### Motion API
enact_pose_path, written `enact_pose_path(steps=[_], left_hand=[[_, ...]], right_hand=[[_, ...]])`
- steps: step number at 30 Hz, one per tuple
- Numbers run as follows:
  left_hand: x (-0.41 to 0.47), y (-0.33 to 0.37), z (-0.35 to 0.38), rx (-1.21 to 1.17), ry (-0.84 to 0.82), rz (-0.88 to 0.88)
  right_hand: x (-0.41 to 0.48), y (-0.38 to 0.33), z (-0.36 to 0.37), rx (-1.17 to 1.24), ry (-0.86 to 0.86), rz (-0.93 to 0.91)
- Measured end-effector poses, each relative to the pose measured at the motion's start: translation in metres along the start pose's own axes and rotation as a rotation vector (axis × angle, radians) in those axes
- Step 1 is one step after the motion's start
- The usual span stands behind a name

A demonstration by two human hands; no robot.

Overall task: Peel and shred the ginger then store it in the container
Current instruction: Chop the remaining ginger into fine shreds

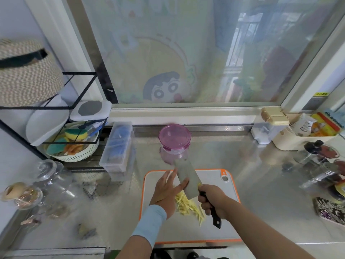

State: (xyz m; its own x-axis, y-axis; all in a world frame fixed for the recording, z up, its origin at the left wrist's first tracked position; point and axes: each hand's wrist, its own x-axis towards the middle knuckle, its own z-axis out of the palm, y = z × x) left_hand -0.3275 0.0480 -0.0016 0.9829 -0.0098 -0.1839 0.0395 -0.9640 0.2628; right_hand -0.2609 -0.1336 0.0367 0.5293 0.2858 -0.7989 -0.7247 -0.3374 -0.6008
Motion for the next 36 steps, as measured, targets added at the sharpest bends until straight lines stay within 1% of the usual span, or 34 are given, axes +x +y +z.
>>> enact_pose_path(steps=[2,4,6,8,9,10,12,13,14,15,16,20,23,25,28,32,34,36], left_hand=[[-0.003,0.002,0.009,0.041,0.012,0.050],[-0.006,0.004,0.016,0.055,-0.006,0.066],[-0.010,0.003,0.016,0.056,-0.026,0.074],[-0.015,-0.004,0.016,0.063,0.002,0.083],[-0.018,-0.008,0.015,0.054,0.080,0.063],[-0.020,-0.011,0.015,0.026,0.209,0.008],[-0.024,-0.019,0.013,-0.143,0.447,-0.167],[-0.025,-0.021,0.009,-0.219,0.516,-0.238],[-0.024,-0.023,0.006,-0.253,0.543,-0.269],[-0.024,-0.023,0.004,-0.258,0.536,-0.254],[-0.024,-0.021,0.000,-0.235,0.494,-0.218],[-0.021,-0.003,0.004,-0.083,0.212,0.026],[-0.018,0.014,0.017,0.041,0.127,0.129],[-0.016,0.019,0.026,0.106,0.126,0.127],[-0.016,0.016,0.035,0.189,0.103,0.061],[-0.015,0.006,0.035,0.188,0.028,-0.053],[-0.014,-0.005,0.038,0.204,0.017,-0.072],[-0.012,-0.021,0.041,0.196,-0.038,-0.087]], right_hand=[[0.006,-0.005,0.000,0.042,0.008,0.012],[0.010,-0.011,0.000,0.033,0.015,0.017],[0.015,-0.014,0.002,-0.016,0.032,0.015],[0.019,-0.015,0.003,-0.116,0.083,-0.036],[0.020,-0.016,0.002,-0.246,0.129,-0.113],[0.020,-0.014,0.001,-0.439,0.185,-0.219],[0.018,-0.009,-0.004,-0.871,0.268,-0.411],[0.017,-0.006,-0.007,-1.019,0.287,-0.484],[0.015,-0.002,-0.008,-1.114,0.287,-0.540],[0.013,0.001,-0.009,-1.174,0.279,-0.583],[0.011,0.005,-0.010,-1.226,0.261,-0.617],[0.006,0.018,-0.011,-1.315,0.190,-0.715],[0.004,0.026,-0.008,-1.331,0.178,-0.740],[0.001,0.028,-0.008,-1.313,0.174,-0.750],[-0.001,0.030,-0.009,-1.306,0.185,-0.767],[0.001,0.032,-0.014,-1.352,0.191,-0.755],[0.002,0.034,-0.019,-1.361,0.189,-0.731],[0.003,0.035,-0.025,-1.359,0.191,-0.721]])
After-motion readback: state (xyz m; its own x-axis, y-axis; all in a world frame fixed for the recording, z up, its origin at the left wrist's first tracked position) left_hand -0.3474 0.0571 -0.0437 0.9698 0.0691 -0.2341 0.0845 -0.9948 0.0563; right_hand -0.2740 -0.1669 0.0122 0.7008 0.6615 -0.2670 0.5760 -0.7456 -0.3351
